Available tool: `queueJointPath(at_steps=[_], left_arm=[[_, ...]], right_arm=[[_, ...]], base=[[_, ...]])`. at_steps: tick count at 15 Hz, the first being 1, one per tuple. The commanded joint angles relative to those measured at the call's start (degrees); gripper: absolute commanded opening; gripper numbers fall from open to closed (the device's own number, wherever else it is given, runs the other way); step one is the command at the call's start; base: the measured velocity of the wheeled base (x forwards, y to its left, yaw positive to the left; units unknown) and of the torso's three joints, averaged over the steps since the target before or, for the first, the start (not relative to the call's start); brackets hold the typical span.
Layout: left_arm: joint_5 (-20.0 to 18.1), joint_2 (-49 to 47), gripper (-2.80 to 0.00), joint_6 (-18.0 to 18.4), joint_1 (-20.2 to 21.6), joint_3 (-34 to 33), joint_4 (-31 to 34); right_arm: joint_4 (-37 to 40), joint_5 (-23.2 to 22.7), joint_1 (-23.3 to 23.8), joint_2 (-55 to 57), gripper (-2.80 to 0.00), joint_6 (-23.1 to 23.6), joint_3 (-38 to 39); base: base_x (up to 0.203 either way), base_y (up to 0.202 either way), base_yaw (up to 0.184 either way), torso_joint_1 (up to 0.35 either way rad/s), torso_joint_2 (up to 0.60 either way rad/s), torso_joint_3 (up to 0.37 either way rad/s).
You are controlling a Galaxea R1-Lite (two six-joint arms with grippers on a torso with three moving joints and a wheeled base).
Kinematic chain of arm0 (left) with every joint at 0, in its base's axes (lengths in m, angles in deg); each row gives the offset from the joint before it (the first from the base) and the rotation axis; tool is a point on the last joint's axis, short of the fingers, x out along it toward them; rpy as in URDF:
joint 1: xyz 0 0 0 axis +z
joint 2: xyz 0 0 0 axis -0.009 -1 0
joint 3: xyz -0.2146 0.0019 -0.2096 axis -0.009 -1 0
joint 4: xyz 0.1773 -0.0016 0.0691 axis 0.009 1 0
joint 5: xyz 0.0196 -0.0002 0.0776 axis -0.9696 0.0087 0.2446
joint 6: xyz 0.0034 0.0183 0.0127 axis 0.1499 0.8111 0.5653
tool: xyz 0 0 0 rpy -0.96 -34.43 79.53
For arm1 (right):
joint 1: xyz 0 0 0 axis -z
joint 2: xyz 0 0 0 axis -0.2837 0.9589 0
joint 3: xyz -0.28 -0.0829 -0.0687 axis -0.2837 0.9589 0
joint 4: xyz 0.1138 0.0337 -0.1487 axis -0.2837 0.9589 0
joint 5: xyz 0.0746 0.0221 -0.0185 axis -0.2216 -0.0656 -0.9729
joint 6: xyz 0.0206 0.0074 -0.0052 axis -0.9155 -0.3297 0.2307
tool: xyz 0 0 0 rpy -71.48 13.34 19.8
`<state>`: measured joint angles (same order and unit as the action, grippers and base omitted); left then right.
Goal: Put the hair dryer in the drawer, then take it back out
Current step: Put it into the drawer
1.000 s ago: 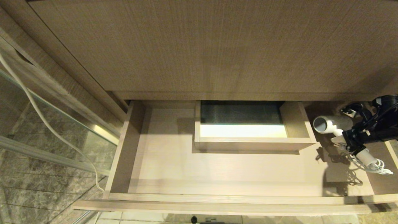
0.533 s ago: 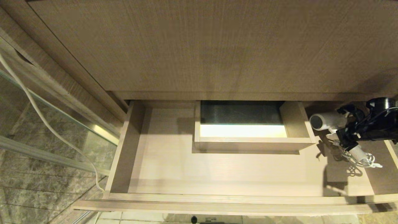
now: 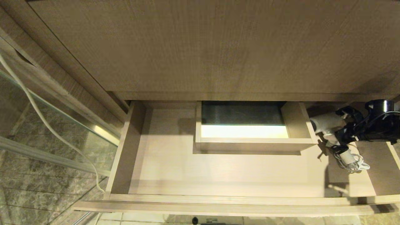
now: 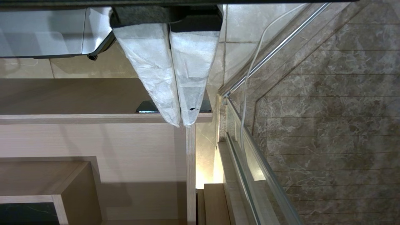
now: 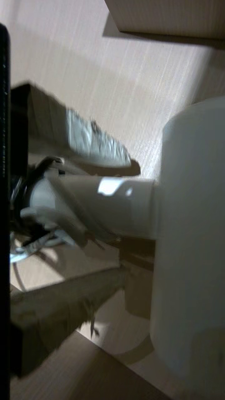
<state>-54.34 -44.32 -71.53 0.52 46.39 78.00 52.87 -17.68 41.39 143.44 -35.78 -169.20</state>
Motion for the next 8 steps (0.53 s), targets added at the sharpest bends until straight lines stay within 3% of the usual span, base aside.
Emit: queueJointPath(at_steps=[1, 7, 8], left_arm=[[0.0, 0.0, -2.8, 0.01, 0.0, -0.06, 0.0], [0.0, 0.0, -2.8, 0.01, 0.0, -0.01, 0.0], [0.0, 0.0, -2.8, 0.01, 0.0, -0.09, 0.0]], right_arm=[[-0.2, -0.05, 0.06, -0.93, 0.0, 0.19, -0.95], [3.94, 1.64, 1.05, -14.45, 0.0, -3.12, 6.24], [6.18, 1.76, 1.4, -17.59, -2.8, -4.24, 7.4]], base=[[0.0, 0.0, 0.0, 0.0, 0.0, 0.0], [0.0, 0.0, 0.0, 0.0, 0.0, 0.0], [0.0, 0.0, 0.0, 0.0, 0.0, 0.0]])
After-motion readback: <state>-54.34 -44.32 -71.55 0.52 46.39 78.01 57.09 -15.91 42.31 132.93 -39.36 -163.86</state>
